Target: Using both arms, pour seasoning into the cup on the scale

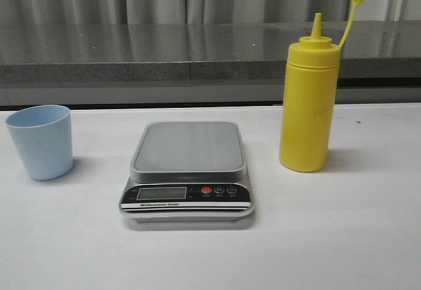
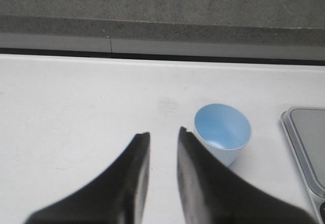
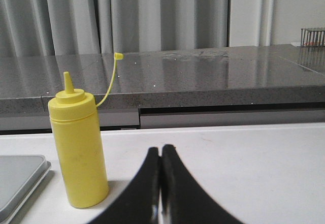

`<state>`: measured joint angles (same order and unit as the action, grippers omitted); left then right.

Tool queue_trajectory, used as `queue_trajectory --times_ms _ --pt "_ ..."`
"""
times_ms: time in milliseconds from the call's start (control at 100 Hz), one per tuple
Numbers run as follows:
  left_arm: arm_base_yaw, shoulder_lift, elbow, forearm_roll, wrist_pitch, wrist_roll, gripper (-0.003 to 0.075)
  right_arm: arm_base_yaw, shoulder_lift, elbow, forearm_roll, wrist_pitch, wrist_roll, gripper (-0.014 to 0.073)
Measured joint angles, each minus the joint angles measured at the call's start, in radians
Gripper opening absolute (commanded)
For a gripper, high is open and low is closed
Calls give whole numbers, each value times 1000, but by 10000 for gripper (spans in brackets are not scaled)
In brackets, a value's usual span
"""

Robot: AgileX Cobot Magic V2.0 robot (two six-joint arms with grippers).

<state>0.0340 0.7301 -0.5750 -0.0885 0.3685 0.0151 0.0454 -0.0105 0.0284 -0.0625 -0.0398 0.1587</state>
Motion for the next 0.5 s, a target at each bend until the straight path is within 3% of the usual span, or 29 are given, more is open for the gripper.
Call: queue_trajectory --times_ms 110,330,500 --pt "-7 119 -69 0 1 7 468 0 0 0 0 0 0 -59" --pt "-82 353 -208 0 11 9 468 0 0 0 0 0 0 -59" --pt "-102 542 -339 0 98 9 465 0 0 0 0 0 0 -59"
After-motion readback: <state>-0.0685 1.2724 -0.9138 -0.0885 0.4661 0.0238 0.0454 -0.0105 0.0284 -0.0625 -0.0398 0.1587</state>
